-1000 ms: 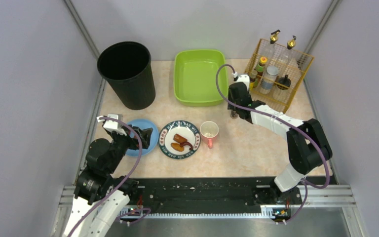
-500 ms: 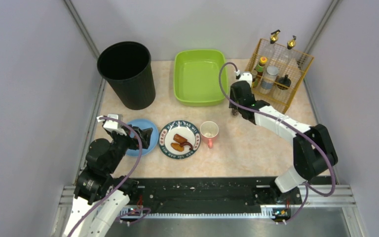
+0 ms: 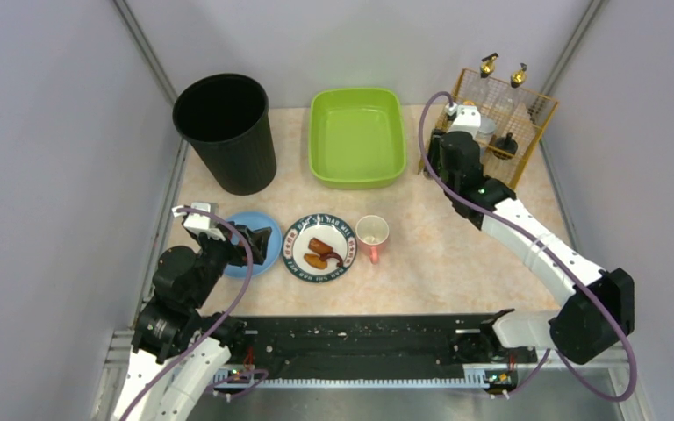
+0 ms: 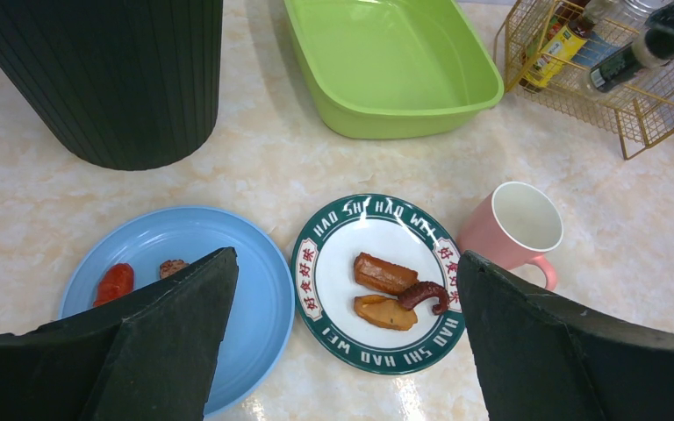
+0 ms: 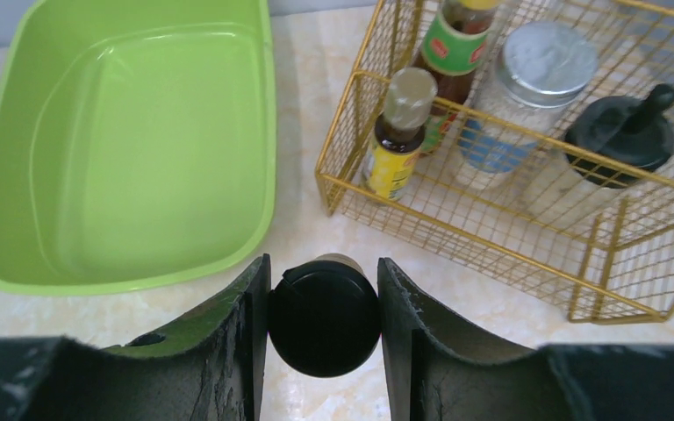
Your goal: Clear the kitchen counter
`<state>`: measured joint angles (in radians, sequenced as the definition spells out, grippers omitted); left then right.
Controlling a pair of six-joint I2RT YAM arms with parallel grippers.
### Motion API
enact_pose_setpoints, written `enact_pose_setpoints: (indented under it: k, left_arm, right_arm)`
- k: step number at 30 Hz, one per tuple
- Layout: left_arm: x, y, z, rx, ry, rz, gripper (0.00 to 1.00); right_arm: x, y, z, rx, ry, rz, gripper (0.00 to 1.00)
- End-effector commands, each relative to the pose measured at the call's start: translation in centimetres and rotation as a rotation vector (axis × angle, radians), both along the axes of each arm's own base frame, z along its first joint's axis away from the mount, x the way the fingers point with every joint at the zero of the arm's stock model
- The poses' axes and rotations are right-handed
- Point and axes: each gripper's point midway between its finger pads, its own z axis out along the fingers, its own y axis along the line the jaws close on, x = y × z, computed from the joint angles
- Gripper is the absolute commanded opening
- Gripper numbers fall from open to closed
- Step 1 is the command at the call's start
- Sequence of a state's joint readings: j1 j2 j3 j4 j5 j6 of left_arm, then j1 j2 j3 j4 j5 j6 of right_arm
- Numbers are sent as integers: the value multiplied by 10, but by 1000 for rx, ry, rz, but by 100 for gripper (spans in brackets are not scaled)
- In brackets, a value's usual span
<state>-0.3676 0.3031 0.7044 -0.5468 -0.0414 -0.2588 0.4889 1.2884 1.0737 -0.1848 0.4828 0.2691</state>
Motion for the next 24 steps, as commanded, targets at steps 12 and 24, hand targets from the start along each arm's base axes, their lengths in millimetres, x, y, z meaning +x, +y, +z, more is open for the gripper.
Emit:
enact_pose_setpoints:
  k: [12, 24]
  left_arm:
    - [2, -3, 7, -3, -30, -18, 99]
    - [3, -4, 5, 0, -22, -20, 99]
  right_arm:
    - [27, -77, 62, 40, -163, -232, 0]
    - [56, -113, 38, 39, -136, -351, 0]
